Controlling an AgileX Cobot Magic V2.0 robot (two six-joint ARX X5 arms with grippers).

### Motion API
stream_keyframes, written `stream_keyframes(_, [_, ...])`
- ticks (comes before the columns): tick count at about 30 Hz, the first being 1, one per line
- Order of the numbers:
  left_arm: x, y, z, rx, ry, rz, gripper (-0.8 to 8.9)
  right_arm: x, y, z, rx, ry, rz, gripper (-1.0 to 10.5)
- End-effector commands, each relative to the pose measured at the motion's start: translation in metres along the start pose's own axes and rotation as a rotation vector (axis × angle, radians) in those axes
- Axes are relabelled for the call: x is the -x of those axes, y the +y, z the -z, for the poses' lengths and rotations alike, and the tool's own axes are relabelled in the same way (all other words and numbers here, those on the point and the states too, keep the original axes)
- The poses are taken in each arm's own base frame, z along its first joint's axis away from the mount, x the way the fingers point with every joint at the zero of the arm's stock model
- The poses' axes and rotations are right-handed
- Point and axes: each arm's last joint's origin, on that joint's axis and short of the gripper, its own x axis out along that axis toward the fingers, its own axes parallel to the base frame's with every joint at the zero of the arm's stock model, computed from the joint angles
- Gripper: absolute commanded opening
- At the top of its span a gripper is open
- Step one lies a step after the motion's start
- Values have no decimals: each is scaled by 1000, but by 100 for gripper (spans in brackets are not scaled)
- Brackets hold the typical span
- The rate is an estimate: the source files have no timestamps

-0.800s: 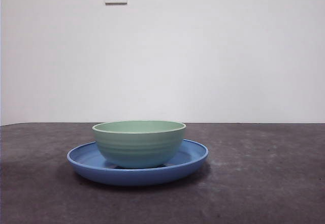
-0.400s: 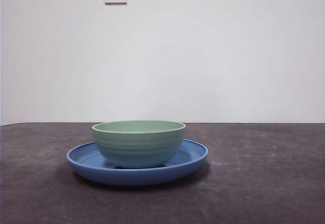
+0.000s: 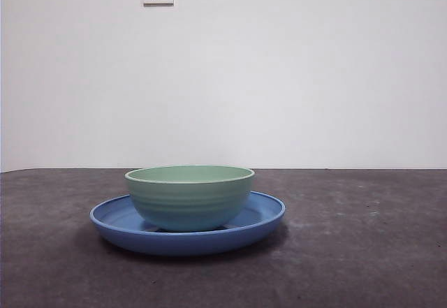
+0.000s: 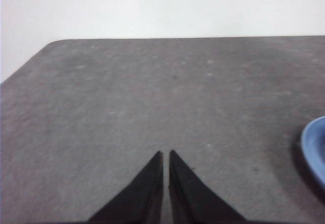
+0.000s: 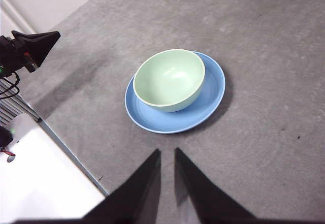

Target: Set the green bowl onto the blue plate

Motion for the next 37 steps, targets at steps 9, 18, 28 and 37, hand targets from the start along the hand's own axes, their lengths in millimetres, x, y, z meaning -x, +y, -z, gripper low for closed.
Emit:
stream_keyframes(9, [-2, 5, 8, 1, 35, -51, 19, 1, 1, -2, 19, -13, -6, 41])
stream_keyframes(18, [-2, 4, 8, 34, 32, -47, 19, 1, 1, -2, 19, -13, -6, 41])
stream_keyframes(28, [-2, 4, 8, 34, 33, -47, 19, 1, 1, -2, 19, -13, -6, 41])
stream_keyframes(37, [-2, 4, 8, 34, 33, -47, 19, 3, 2, -1, 21, -25, -1, 42])
